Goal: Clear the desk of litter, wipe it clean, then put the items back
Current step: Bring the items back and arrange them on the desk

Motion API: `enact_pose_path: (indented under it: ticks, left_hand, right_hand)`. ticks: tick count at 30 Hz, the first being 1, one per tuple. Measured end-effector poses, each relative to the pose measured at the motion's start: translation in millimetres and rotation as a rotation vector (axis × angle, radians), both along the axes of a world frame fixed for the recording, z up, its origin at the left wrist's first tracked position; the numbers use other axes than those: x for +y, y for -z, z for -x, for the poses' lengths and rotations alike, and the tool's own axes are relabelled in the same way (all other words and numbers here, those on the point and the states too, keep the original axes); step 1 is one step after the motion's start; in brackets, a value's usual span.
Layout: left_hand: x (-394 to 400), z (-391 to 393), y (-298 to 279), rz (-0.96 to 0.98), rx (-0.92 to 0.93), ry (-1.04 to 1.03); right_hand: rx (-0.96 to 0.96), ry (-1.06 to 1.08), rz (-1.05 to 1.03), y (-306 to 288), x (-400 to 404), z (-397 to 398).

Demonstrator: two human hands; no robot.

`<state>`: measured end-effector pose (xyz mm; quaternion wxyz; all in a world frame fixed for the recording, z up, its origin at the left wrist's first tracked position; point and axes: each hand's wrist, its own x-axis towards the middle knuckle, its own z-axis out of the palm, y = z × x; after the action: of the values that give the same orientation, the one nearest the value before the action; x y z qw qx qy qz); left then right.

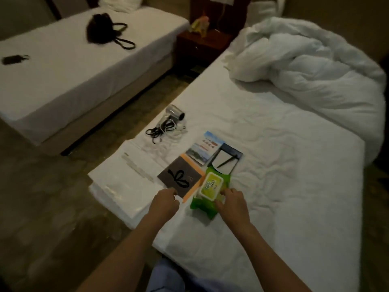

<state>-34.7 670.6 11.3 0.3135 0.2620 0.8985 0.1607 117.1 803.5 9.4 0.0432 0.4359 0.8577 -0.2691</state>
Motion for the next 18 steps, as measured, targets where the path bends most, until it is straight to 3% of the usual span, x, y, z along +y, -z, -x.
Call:
enact_pose_path:
  ticks: [8, 18]
  left_hand:
    - [66.9, 53.8, 78.1, 0.122, -0.126, 0.223]
    - [137.1, 106.1, 151.8, 0.135, -0.199, 0.333]
  right_hand:
    - [-0.06, 0.305, 0.135, 56.5, 34.1, 30.5]
    - [-0.251, 0.565, 0.277, 141.7, 55.9, 125.4]
